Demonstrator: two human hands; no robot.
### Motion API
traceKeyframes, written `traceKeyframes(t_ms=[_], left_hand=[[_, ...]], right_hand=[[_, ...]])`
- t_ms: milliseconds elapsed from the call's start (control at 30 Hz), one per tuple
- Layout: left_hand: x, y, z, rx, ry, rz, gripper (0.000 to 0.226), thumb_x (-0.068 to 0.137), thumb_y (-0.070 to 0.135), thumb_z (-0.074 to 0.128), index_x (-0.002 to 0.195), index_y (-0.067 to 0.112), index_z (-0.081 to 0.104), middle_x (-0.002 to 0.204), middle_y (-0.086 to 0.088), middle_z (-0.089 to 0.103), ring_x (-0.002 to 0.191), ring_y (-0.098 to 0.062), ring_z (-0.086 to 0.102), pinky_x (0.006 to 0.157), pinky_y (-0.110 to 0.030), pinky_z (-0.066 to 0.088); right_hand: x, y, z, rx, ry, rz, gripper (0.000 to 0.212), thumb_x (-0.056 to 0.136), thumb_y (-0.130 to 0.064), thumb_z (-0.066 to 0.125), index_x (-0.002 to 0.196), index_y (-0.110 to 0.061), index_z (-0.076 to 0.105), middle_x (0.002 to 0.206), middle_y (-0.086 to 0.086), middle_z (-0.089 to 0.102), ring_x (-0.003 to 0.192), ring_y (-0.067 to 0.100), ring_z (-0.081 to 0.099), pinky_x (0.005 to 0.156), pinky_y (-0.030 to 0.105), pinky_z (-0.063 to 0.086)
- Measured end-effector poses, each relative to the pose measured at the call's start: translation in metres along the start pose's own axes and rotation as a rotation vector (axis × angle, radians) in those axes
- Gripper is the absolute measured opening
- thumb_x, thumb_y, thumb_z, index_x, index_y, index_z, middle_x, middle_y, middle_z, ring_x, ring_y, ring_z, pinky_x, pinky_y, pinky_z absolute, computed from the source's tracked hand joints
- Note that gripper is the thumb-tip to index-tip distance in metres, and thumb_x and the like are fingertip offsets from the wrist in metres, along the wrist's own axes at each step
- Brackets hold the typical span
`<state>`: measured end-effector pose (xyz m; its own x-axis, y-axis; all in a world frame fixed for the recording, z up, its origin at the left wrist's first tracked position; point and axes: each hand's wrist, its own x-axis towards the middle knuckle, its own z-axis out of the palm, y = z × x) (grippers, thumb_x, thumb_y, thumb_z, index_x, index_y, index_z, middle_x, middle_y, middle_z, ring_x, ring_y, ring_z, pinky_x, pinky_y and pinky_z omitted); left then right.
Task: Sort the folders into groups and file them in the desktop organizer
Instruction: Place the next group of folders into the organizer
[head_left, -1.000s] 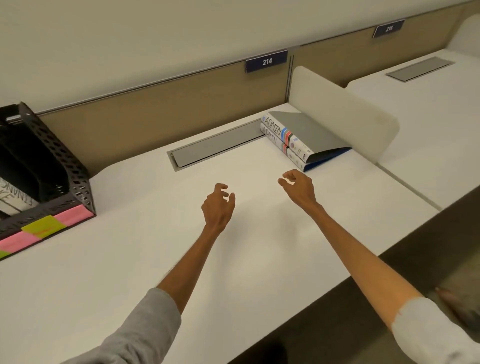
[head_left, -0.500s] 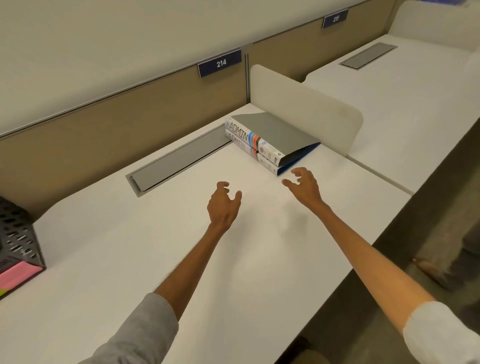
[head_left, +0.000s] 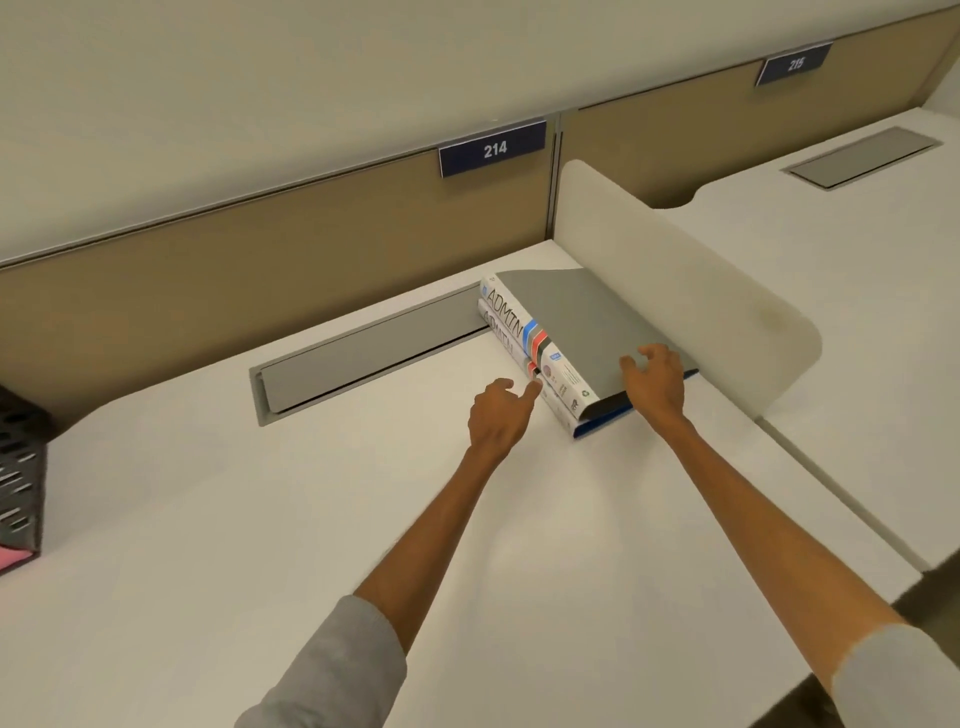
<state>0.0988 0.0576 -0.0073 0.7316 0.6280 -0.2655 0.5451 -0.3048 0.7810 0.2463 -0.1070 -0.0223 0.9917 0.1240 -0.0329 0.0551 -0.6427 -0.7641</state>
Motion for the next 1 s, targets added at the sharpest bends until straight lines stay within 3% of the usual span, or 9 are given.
traceKeyframes(t_ms=[133, 200, 300, 433, 567, 733, 900, 1000], left_hand=[[0.021, 0.016, 0.03, -0.035, -0.039, -0.086, 0.082, 0.08, 0.075, 0.046, 0.132, 0.012, 0.053, 0.133, -0.007, 0.059, 0.106, -0.03, 0.064, 0.091, -0.047, 0.054], [0.027, 0.023, 0.039, -0.179, -0.067, -0.159, 0.062, 0.084, 0.065, 0.056, 0.115, 0.012, 0.059, 0.123, -0.009, 0.065, 0.098, -0.029, 0.067, 0.077, -0.046, 0.06], [0.034, 0.03, 0.049, -0.348, -0.134, -0.297, 0.059, 0.079, 0.059, 0.068, 0.116, 0.015, 0.057, 0.11, -0.007, 0.069, 0.093, -0.027, 0.069, 0.066, -0.041, 0.062], [0.035, 0.034, 0.061, -0.233, -0.119, -0.287, 0.072, 0.064, 0.062, 0.079, 0.112, 0.015, 0.053, 0.101, -0.003, 0.068, 0.083, -0.019, 0.069, 0.056, -0.032, 0.06], [0.038, 0.028, 0.063, -0.255, -0.082, -0.255, 0.069, 0.066, 0.054, 0.081, 0.114, 0.012, 0.054, 0.103, -0.005, 0.068, 0.078, -0.017, 0.069, 0.048, -0.028, 0.057], [0.039, 0.022, 0.055, -0.381, -0.105, -0.252, 0.064, 0.069, 0.04, 0.084, 0.116, 0.006, 0.058, 0.106, -0.012, 0.069, 0.082, -0.023, 0.072, 0.058, -0.038, 0.061], [0.026, 0.017, 0.047, -0.442, 0.083, -0.233, 0.048, 0.069, 0.035, 0.085, 0.103, 0.01, 0.063, 0.104, -0.006, 0.07, 0.086, -0.023, 0.071, 0.072, -0.039, 0.061], [0.012, 0.02, 0.037, -0.495, 0.181, -0.192, 0.041, 0.065, 0.032, 0.088, 0.093, 0.015, 0.064, 0.098, -0.003, 0.07, 0.084, -0.021, 0.071, 0.072, -0.039, 0.062]], right_hand=[[0.033, 0.012, -0.001, -0.095, -0.034, 0.046, 0.045, 0.095, -0.032, 0.052, 0.131, -0.005, 0.047, 0.135, 0.018, 0.045, 0.123, 0.034, 0.045, 0.1, 0.046, 0.042], [0.045, 0.02, -0.003, -0.172, -0.055, 0.074, 0.049, 0.095, -0.031, 0.051, 0.135, -0.003, 0.044, 0.138, 0.02, 0.043, 0.128, 0.036, 0.039, 0.102, 0.049, 0.039], [0.059, 0.033, -0.005, -0.217, -0.112, 0.135, 0.059, 0.096, -0.036, 0.046, 0.143, -0.003, 0.036, 0.145, 0.021, 0.037, 0.134, 0.036, 0.032, 0.107, 0.053, 0.034], [0.063, 0.044, 0.0, -0.294, -0.183, 0.119, 0.063, 0.099, -0.042, 0.039, 0.149, -0.006, 0.027, 0.151, 0.021, 0.029, 0.139, 0.035, 0.025, 0.11, 0.053, 0.025], [0.059, 0.047, 0.004, -0.371, -0.203, 0.071, 0.063, 0.1, -0.046, 0.035, 0.149, -0.008, 0.028, 0.151, 0.021, 0.03, 0.139, 0.034, 0.025, 0.109, 0.051, 0.026], [0.056, 0.043, 0.001, -0.451, -0.221, 0.052, 0.061, 0.098, -0.047, 0.038, 0.144, -0.007, 0.037, 0.146, 0.022, 0.036, 0.136, 0.035, 0.028, 0.109, 0.053, 0.026], [0.048, 0.033, 0.001, -0.443, -0.262, 0.066, 0.054, 0.096, -0.044, 0.043, 0.136, -0.007, 0.045, 0.142, 0.022, 0.037, 0.134, 0.036, 0.03, 0.109, 0.055, 0.025], [0.039, 0.021, 0.004, -0.413, -0.291, 0.076, 0.053, 0.096, -0.044, 0.045, 0.134, -0.008, 0.047, 0.139, 0.02, 0.041, 0.131, 0.036, 0.035, 0.107, 0.052, 0.029]])
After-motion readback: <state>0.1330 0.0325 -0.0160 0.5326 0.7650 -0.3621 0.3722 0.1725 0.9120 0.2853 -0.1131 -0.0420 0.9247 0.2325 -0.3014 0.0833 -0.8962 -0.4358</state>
